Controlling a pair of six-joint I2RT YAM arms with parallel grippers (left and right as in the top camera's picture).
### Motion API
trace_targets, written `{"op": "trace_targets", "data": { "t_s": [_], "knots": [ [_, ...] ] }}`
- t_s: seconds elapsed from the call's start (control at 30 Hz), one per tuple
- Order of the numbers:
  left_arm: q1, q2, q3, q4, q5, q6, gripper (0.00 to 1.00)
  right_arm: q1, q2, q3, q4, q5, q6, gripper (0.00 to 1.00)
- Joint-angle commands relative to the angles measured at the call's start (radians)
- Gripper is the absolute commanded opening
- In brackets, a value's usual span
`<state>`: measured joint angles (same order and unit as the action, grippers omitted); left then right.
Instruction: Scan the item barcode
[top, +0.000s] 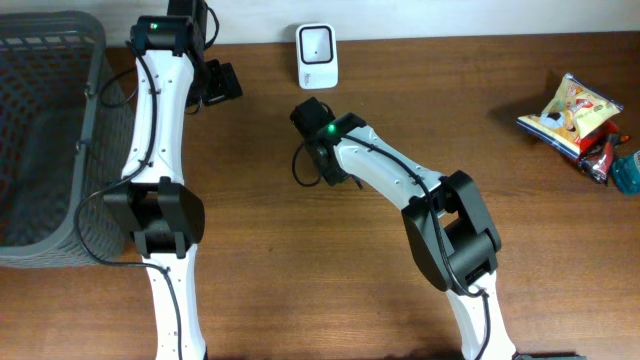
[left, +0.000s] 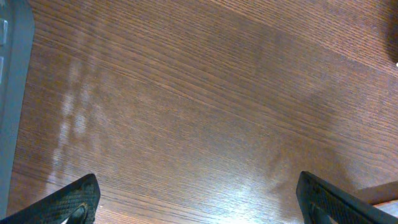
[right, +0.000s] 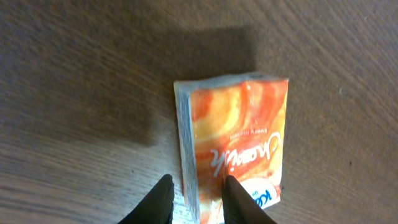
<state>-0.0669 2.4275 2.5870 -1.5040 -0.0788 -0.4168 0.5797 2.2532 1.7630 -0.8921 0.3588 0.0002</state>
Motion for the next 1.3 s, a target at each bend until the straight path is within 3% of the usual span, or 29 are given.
{"op": "trace_targets", "data": {
  "t_s": [0.0,0.07,0.17,0.23,0.4,0.47,0.57,0.67,0.73,0.83,0.9,0.97,1.03,1.1,1.17,1.27],
  "knots": [
    [-0.002,0.010,-0.001,0.000,0.008,-0.016,0.99,-0.014,0.000,-0.009,0.011,0.016,0.008,0.26],
    [-0.002,0.010,-0.001,0.000,0.007,-0.016,0.99,-0.042,0.005,-0.009,0.014,0.016,0.008,0.16],
    [-0.002,0.010,-0.001,-0.001,0.007,-0.016,0.99,-0.092,0.019,-0.009,0.006,-0.038,0.016,0.13],
    [-0.002,0.010,-0.001,0.000,0.007,-0.016,0.99,-0.101,0.018,-0.008,0.002,-0.090,0.026,0.04],
    [-0.002,0.010,-0.001,-0.001,0.007,-0.016,0.99,-0.125,-0.055,0.105,-0.091,-0.180,0.114,0.04],
    [-0.002,0.010,-0.001,-0.001,0.007,-0.016,0.99,-0.177,-0.092,0.209,-0.171,-0.352,0.114,0.04],
    [-0.002,0.010,-0.001,-0.001,0.007,-0.016,0.99,-0.305,-0.104,0.290,-0.250,-0.774,0.105,0.04],
    [-0.002,0.010,-0.001,0.000,0.007,-0.016,0.99,-0.442,-0.084,0.164,-0.258,-1.265,0.017,0.04],
    [-0.002,0.010,-0.001,-0.001,0.007,-0.016,0.99,-0.479,-0.071,0.043,-0.229,-1.390,0.007,0.04],
    [-0.002,0.010,-0.001,-0.001,0.007,-0.016,0.99,-0.525,-0.069,-0.116,-0.163,-1.348,0.020,0.04],
    [-0.002,0.010,-0.001,0.000,0.007,-0.016,0.99,-0.573,-0.069,-0.143,-0.154,-1.095,0.134,0.05],
    [-0.002,0.010,-0.001,0.000,0.007,-0.016,0.99,-0.618,-0.069,-0.143,-0.170,-0.991,0.140,0.06],
    [-0.002,0.010,-0.001,0.000,0.007,-0.016,0.99,-0.662,-0.070,-0.142,-0.186,-0.858,0.177,0.24],
    [-0.002,0.010,-0.001,0.000,0.007,-0.016,0.99,-0.679,-0.076,-0.119,-0.230,-0.869,0.153,0.25],
    [-0.002,0.010,-0.001,-0.001,0.007,-0.016,0.99,-0.659,-0.103,-0.067,-0.301,-0.874,0.042,0.29],
    [-0.002,0.010,-0.001,-0.001,0.007,-0.016,0.99,-0.521,-0.183,-0.001,-0.354,-0.799,-0.056,0.39]
  ]
}}
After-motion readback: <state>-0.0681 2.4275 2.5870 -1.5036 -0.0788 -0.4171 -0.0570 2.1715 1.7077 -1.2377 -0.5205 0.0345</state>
